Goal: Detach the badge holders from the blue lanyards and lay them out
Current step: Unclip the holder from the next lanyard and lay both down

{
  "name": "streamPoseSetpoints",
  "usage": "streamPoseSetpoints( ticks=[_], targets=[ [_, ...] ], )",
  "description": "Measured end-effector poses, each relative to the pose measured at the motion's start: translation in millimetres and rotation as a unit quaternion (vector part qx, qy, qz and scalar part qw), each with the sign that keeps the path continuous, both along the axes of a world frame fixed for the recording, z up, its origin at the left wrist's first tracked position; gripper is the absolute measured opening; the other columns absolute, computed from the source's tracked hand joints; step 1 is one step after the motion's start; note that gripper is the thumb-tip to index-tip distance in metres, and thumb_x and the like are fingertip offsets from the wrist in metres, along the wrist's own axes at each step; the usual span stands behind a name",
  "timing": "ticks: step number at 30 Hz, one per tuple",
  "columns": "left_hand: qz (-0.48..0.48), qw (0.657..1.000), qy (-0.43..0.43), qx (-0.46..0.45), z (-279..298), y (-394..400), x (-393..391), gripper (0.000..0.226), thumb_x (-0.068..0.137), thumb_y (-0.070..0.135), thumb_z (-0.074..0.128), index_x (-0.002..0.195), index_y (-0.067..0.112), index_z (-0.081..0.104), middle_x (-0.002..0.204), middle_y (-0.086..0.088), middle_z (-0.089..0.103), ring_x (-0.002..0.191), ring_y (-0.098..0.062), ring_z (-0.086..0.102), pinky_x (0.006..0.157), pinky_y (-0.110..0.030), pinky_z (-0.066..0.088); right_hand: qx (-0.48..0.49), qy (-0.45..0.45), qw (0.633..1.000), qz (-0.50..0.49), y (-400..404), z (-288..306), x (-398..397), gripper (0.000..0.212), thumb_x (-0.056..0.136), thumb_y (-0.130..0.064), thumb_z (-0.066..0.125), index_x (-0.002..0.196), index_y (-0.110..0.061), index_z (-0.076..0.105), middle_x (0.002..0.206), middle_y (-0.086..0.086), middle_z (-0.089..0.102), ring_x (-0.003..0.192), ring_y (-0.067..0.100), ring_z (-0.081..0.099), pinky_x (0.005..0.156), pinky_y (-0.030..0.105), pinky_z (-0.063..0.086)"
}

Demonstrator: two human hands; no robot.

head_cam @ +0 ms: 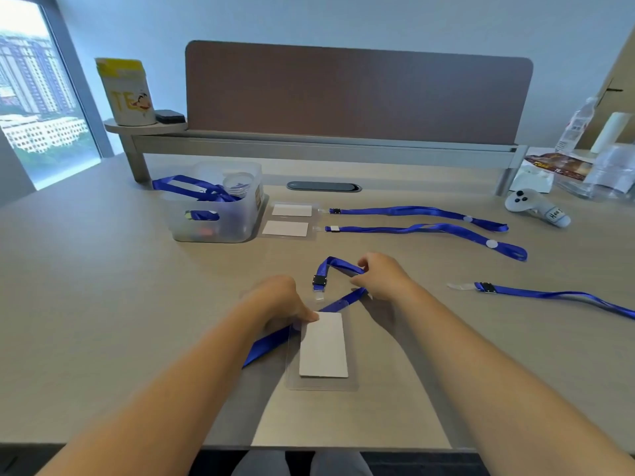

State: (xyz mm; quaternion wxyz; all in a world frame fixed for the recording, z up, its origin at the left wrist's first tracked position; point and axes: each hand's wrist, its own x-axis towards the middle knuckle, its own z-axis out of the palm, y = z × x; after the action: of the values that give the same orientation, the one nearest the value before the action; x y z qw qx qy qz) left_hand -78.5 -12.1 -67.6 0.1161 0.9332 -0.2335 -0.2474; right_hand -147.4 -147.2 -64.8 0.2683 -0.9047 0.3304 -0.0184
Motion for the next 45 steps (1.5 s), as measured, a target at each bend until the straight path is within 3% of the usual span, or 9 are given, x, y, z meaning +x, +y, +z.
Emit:
streamPoseSetpoints(
  ticks=[3, 9, 18, 22, 25, 28, 35, 39, 45],
  targets=[
    [0.013, 0.997, 0.025, -0.065, 4, 1, -1, 0.047, 0.080, 0.031, 0.064, 0.114, 0.003, 0.049, 0.099, -0.010, 0.053, 0.090, -0.021, 0.045, 0.081, -0.030, 0.040, -0.015, 0.019, 1.000, -0.006, -3, -1, -3, 0.038, 0.088, -0.008, 0.055, 0.125, -0.007, 0.047, 0.125, 0.012, 0.056, 0.112, 0.024, 0.055, 0.092, 0.031, 0.047],
    [0.005, 0.966, -0.047, -0.254, 36, 9, 11, 0.021, 0.087, 0.008, 0.053, 0.108, 0.006, 0.051, 0.106, -0.014, 0.055, 0.090, -0.019, 0.047, 0.076, -0.028, 0.042, -0.034, 0.039, 0.998, -0.025, -12, 1, -6, 0.047, 0.085, -0.003, 0.057, 0.130, -0.008, 0.045, 0.126, 0.012, 0.054, 0.112, 0.025, 0.055, 0.095, 0.033, 0.049],
    [-0.136, 0.939, -0.244, -0.200, 96, 10, 15, 0.029, 0.094, 0.009, 0.041, 0.115, 0.021, 0.056, 0.119, -0.010, 0.060, 0.100, -0.022, 0.053, 0.093, -0.035, 0.045, 0.092, -0.105, 0.986, 0.090, -2, 30, -4, 0.069, 0.083, -0.009, 0.064, 0.142, -0.021, 0.031, 0.150, 0.002, 0.035, 0.136, 0.023, 0.035, 0.106, 0.037, 0.036],
    [-0.161, 0.932, -0.291, -0.147, 102, 9, 14, 0.038, 0.094, 0.009, 0.040, 0.123, 0.032, 0.050, 0.125, -0.004, 0.058, 0.114, -0.024, 0.049, 0.100, -0.040, 0.038, 0.179, -0.173, 0.956, 0.155, 16, 47, 2, 0.058, 0.087, -0.005, 0.056, 0.139, -0.027, 0.039, 0.152, -0.001, 0.032, 0.139, 0.021, 0.029, 0.107, 0.038, 0.033],
    [-0.161, 0.930, -0.299, -0.139, 100, 12, 18, 0.042, 0.095, 0.010, 0.038, 0.129, 0.035, 0.044, 0.129, -0.003, 0.057, 0.117, -0.024, 0.048, 0.101, -0.040, 0.035, 0.191, -0.185, 0.950, 0.165, 21, 48, 8, 0.025, 0.086, -0.005, 0.056, 0.102, -0.023, 0.064, 0.132, 0.007, 0.054, 0.128, 0.025, 0.045, 0.108, 0.041, 0.037],
    [-0.149, 0.932, -0.294, -0.148, 96, 17, 24, 0.041, 0.095, 0.013, 0.036, 0.130, 0.034, 0.043, 0.127, -0.005, 0.058, 0.115, -0.025, 0.048, 0.099, -0.040, 0.036, 0.201, -0.200, 0.945, 0.165, 20, 49, 6, 0.025, 0.086, 0.000, 0.055, 0.073, -0.022, 0.059, 0.092, 0.005, 0.064, 0.100, 0.023, 0.059, 0.097, 0.034, 0.047],
    [-0.097, 0.937, -0.262, -0.212, 91, 24, 31, 0.026, 0.091, 0.011, 0.047, 0.116, 0.013, 0.056, 0.120, -0.010, 0.063, 0.109, -0.025, 0.055, 0.102, -0.041, 0.042, 0.228, -0.204, 0.939, 0.159, 22, 55, 4, 0.019, 0.090, 0.005, 0.043, 0.087, -0.012, 0.052, 0.076, 0.000, 0.057, 0.064, 0.008, 0.053, 0.055, 0.011, 0.047],
    [-0.131, 0.897, -0.339, -0.251, 88, 31, 25, 0.017, 0.089, 0.010, 0.052, 0.101, 0.005, 0.063, 0.108, -0.013, 0.067, 0.091, -0.021, 0.055, 0.089, -0.032, 0.047, 0.196, -0.224, 0.943, 0.147, 25, 57, 5, 0.008, 0.091, -0.011, 0.051, 0.096, -0.008, 0.057, 0.073, -0.003, 0.055, 0.058, 0.007, 0.044, 0.051, 0.013, 0.039],
    [-0.234, 0.774, -0.527, -0.260, 72, 44, 27, 0.003, 0.071, 0.002, 0.069, 0.069, 0.004, 0.070, 0.069, -0.014, 0.075, 0.062, -0.029, 0.069, 0.057, -0.036, 0.057, 0.258, -0.191, 0.942, 0.098, 27, 59, 8, 0.029, 0.095, -0.026, 0.044, 0.090, -0.007, 0.066, 0.066, 0.000, 0.050, 0.056, 0.010, 0.038, 0.054, 0.021, 0.033]
  ],
)
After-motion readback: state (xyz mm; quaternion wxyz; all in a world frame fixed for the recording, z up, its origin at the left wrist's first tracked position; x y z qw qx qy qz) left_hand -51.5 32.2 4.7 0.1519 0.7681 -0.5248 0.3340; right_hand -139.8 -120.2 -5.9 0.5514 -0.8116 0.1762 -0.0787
